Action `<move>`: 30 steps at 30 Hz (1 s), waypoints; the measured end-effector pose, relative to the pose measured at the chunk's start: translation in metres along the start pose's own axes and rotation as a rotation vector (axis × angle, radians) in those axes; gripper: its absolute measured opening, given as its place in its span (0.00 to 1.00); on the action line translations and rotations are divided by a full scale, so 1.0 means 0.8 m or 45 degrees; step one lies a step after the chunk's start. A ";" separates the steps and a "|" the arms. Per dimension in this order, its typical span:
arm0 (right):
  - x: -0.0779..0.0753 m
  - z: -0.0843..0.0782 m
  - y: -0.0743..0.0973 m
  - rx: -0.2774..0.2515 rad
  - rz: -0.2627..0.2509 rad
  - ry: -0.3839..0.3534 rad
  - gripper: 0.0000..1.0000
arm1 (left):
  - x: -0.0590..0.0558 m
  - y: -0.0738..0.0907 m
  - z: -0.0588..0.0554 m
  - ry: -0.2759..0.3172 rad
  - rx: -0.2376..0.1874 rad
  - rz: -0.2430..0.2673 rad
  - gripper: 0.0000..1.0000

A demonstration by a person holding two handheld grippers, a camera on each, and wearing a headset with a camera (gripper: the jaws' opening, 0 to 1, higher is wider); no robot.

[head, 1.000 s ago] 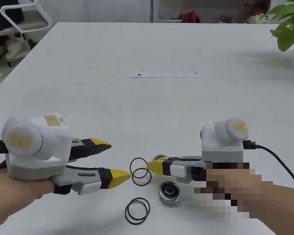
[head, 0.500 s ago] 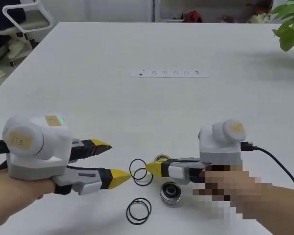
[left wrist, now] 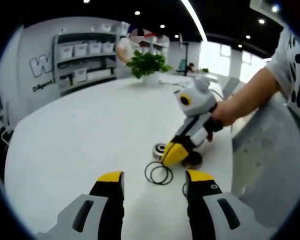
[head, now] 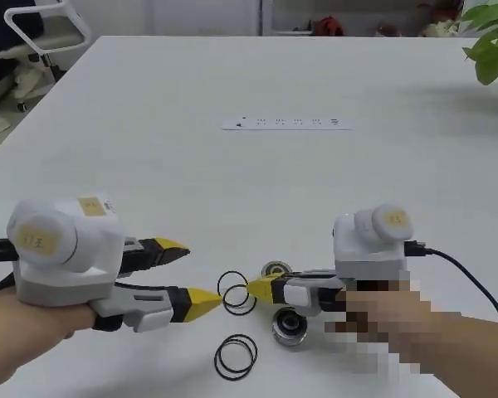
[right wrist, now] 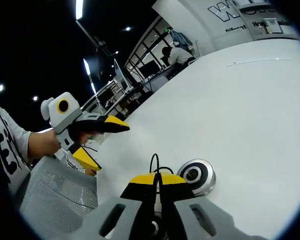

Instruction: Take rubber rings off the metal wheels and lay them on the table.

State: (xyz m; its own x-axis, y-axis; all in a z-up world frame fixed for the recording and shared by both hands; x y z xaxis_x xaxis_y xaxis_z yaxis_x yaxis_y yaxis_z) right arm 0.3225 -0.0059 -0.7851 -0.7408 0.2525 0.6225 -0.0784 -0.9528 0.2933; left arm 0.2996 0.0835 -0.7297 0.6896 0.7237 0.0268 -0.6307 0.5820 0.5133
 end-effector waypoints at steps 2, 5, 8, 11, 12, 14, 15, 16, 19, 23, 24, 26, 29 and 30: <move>0.000 -0.001 -0.001 0.014 -0.006 0.012 0.00 | 0.000 0.000 0.000 0.000 0.000 0.000 0.50; 0.001 -0.002 0.000 0.028 -0.009 0.030 0.00 | 0.000 0.000 0.001 0.001 -0.001 0.000 0.50; 0.003 -0.003 0.000 0.040 -0.012 0.042 0.02 | 0.000 0.000 0.000 0.000 0.000 0.001 0.50; 0.003 -0.004 0.002 0.054 -0.018 0.055 0.04 | 0.000 0.001 0.000 -0.001 0.003 0.003 0.50; 0.004 -0.005 0.002 0.057 -0.018 0.057 0.05 | 0.000 0.002 -0.001 -0.001 0.004 0.003 0.50; 0.005 -0.005 0.004 0.065 -0.019 0.062 0.06 | 0.000 0.002 0.000 -0.003 0.005 0.003 0.50; 0.005 -0.005 0.005 0.065 -0.021 0.066 0.07 | 0.000 0.002 0.000 -0.003 0.005 0.003 0.50; 0.006 -0.004 0.006 0.064 -0.022 0.068 0.08 | 0.000 0.002 0.000 -0.004 0.004 0.003 0.50; 0.007 0.001 0.010 0.053 -0.023 0.068 0.09 | 0.000 0.004 0.002 -0.007 0.003 0.003 0.50; 0.007 0.009 0.018 0.023 -0.029 0.068 0.10 | 0.000 0.006 0.004 -0.009 -0.001 0.004 0.50; 0.008 0.011 0.020 0.016 -0.031 0.070 0.10 | 0.000 0.007 0.004 -0.009 -0.002 0.005 0.50; 0.008 0.016 0.025 -0.002 -0.038 0.073 0.10 | -0.001 0.009 0.006 -0.009 -0.007 0.006 0.51; 0.010 0.025 0.034 -0.035 -0.046 0.075 0.12 | -0.001 0.013 0.008 -0.018 -0.011 0.011 0.51; 0.010 0.027 0.036 -0.042 -0.049 0.080 0.12 | -0.002 0.014 0.008 -0.019 -0.013 0.012 0.51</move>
State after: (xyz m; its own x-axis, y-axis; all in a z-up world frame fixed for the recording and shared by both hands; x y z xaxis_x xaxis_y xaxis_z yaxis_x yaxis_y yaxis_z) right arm 0.3287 -0.0276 -0.7555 -0.7772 0.2789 0.5640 -0.1285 -0.9479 0.2916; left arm 0.2940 0.0867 -0.7183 0.6886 0.7237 0.0447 -0.6409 0.5787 0.5044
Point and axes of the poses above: the centre of the closed fingertips' face, and the gripper's own axes: y roughly backward along the fingers, x roughly to its left, z roughly out of its top, the point moved 3 cm from there along y, roughly backward along the fingers, and after that the axes turned 9 degrees about z, right-handed, at the moved point
